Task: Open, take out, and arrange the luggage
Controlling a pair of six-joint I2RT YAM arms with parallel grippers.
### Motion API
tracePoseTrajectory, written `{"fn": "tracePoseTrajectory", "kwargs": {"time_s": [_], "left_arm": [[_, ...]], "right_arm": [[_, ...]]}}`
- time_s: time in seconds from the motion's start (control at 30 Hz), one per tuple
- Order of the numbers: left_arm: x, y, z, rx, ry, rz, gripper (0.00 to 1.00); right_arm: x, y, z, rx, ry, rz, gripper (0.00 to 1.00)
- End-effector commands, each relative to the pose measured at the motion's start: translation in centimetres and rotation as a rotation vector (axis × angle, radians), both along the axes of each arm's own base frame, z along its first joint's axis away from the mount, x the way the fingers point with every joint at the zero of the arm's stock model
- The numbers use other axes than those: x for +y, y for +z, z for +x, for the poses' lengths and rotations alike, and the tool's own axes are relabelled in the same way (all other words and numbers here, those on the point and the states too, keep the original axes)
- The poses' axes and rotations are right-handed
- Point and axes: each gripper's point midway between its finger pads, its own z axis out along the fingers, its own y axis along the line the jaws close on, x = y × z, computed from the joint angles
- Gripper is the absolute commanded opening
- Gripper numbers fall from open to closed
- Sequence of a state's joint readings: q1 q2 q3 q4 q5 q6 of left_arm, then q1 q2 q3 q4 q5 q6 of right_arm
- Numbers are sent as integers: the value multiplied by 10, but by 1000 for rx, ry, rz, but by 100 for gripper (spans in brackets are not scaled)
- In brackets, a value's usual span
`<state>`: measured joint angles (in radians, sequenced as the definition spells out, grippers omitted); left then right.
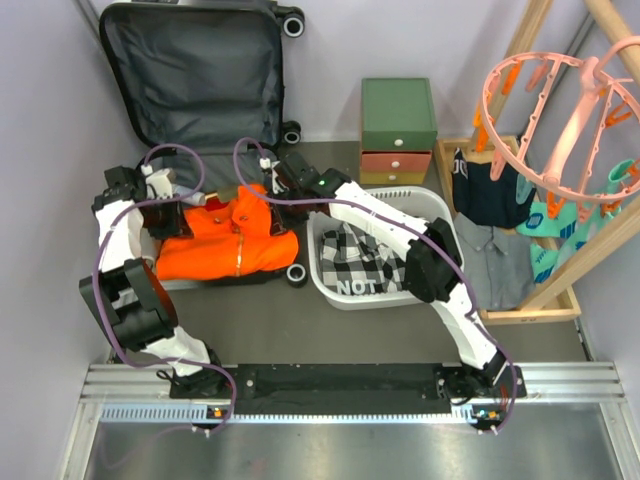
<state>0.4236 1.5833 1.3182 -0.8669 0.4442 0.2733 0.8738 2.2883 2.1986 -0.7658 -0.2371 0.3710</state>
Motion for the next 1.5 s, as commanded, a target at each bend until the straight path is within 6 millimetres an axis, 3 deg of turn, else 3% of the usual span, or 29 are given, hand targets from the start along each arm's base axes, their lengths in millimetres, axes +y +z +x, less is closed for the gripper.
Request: {"fn": "tracePoseTrajectory", "kwargs": {"time_s": [0.0,0.07,0.13,0.23,0.27,0.33,0.43,0.5,0.57,0.6,0.67,0.7,0.73,0.77,0.8,0.83,0.87,0.9,0.97,1.03,1.07,1.17,1.23,1.33,1.47], "left_arm": [[17,0,-10,44,58,66,46],[26,6,-16,32,114,71,54],[33,5,-25,49,162,73,55],[41,4,-40,70,218,69,61],[42,5,-43,73,230,62,67],[47,10,-52,75,250,61,69],[52,15,-57,56,259,71,73],[50,14,-55,40,248,59,74],[47,8,-55,51,240,37,74],[45,5,-56,60,233,26,74],[44,0,-57,67,228,26,73],[45,-1,-56,65,225,32,73],[47,-1,-58,61,231,44,73],[47,-2,-58,60,228,46,73],[48,0,-58,56,233,48,73],[47,-1,-58,59,230,46,73],[47,0,-57,57,230,40,73],[44,-1,-59,69,225,27,73],[40,-1,-59,72,218,5,73],[38,-2,-61,84,215,-5,73],[37,-4,-63,89,215,-8,73],[34,-6,-67,98,208,-10,74],[33,-8,-69,108,206,-15,74],[31,-12,-71,116,206,-21,74],[29,-14,-73,123,204,-29,74]], "right_arm": [[1,46,-41,12,72,45,2],[3,48,-43,-1,76,47,10],[5,47,-43,-11,75,43,29],[5,45,-41,-27,63,27,47],[4,48,-43,-42,68,20,49],[-5,51,-37,-112,32,-31,56],[-8,72,-35,-253,58,-47,68],[-5,100,-29,-370,93,-9,75],[-9,117,-23,-486,127,-13,79],[-12,135,-23,-563,138,20,81],[-15,147,-21,-735,230,12,82],[-8,172,-21,-851,247,82,82],[-13,161,-43,-886,326,84,82],[-15,163,-48,-1001,411,57,83],[-14,135,-64,-1025,511,40,83],[-3,144,-86,-1109,588,89,84],[1,134,-93,-1205,701,42,84],[2,110,-104,-1225,790,6,85],[13,92,-115,-1323,886,-48,86],[22,90,-107,-1359,855,-68,86],[27,81,-101,-1353,853,-92,86],[36,85,-80,-1425,785,-167,87],[40,87,-77,-1454,814,-193,88],[45,73,-83,-1448,899,-196,89],[47,50,-65,-1420,911,-328,89]]}}
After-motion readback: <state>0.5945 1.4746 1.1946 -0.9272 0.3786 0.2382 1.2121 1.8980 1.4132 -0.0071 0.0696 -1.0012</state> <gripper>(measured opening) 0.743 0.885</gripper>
